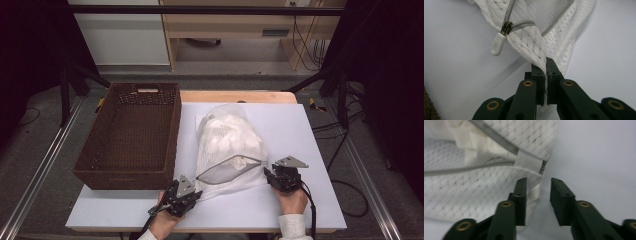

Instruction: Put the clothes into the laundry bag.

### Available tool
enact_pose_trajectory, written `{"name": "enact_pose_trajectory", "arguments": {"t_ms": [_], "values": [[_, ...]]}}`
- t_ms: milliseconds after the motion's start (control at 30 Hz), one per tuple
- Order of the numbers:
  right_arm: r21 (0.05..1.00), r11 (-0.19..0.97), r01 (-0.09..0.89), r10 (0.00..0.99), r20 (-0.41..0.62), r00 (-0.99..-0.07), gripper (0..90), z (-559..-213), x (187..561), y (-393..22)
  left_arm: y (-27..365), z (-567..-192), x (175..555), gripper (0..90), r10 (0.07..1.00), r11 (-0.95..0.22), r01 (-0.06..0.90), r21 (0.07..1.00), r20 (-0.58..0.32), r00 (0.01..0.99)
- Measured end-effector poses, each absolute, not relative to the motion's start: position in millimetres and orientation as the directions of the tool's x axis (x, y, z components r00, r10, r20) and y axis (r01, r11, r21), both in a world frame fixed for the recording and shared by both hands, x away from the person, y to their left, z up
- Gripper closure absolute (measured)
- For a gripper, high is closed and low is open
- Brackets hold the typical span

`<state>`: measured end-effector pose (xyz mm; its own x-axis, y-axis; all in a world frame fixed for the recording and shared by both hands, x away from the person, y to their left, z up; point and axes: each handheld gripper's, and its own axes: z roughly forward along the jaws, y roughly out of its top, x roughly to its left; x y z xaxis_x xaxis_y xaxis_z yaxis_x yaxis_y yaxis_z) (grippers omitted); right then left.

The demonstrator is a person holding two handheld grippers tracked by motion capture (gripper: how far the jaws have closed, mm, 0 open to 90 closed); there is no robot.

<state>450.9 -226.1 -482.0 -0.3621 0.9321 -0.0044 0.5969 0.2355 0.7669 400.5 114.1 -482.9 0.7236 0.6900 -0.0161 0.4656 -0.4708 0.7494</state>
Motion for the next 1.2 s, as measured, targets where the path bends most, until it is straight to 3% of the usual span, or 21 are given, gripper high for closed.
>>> {"name": "enact_pose_trajectory", "arguments": {"t_ms": [33,133,333,667,733,800,900,933,1033,1200], "values": [[0.758,0.239,0.607,0.929,0.003,-0.37,79.0,-483,451,-225,114,-483,401,86.5,0.69,-0.469,0.467,0.749,-0.019,0.723],[0.757,0.225,0.614,0.921,0.04,-0.387,89.7,-481,448,-226,115,-482,401,86.3,0.692,-0.464,0.466,0.753,-0.02,0.721],[0.78,0.213,0.588,0.914,0.053,-0.402,90.0,-474,434,-235,118,-481,402,86.2,0.7,-0.452,0.473,0.756,-0.027,0.713],[0.753,0.206,0.625,0.92,0.069,-0.386,90.0,-483,396,-253,119,-483,402,82.9,0.706,-0.457,0.479,0.75,-0.023,0.708],[0.758,0.217,0.615,0.914,0.063,-0.401,83.8,-482,400,-250,120,-482,403,72.2,0.712,-0.443,0.475,0.76,-0.024,0.701],[0.789,0.23,0.569,0.912,0.03,-0.409,67.5,-480,401,-248,122,-479,404,58.4,0.72,-0.423,0.467,0.777,-0.025,0.694],[0.81,0.221,0.544,0.915,0.022,-0.404,54.1,-476,405,-245,125,-474,410,48.1,0.734,-0.391,0.474,0.789,-0.044,0.678],[0.814,0.213,0.54,0.918,0.022,-0.395,53.3,-475,408,-244,126,-473,411,46.5,0.736,-0.382,0.479,0.79,-0.053,0.675],[0.794,0.199,0.575,0.924,0.044,-0.38,58.1,-479,421,-241,126,-475,416,48.2,0.747,-0.365,0.493,0.789,-0.068,0.661],[0.751,0.224,0.621,0.922,0.044,-0.386,86.2,-485,423,-237,127,-482,419,77.0,0.747,-0.378,0.514,0.771,-0.074,0.661]]}}
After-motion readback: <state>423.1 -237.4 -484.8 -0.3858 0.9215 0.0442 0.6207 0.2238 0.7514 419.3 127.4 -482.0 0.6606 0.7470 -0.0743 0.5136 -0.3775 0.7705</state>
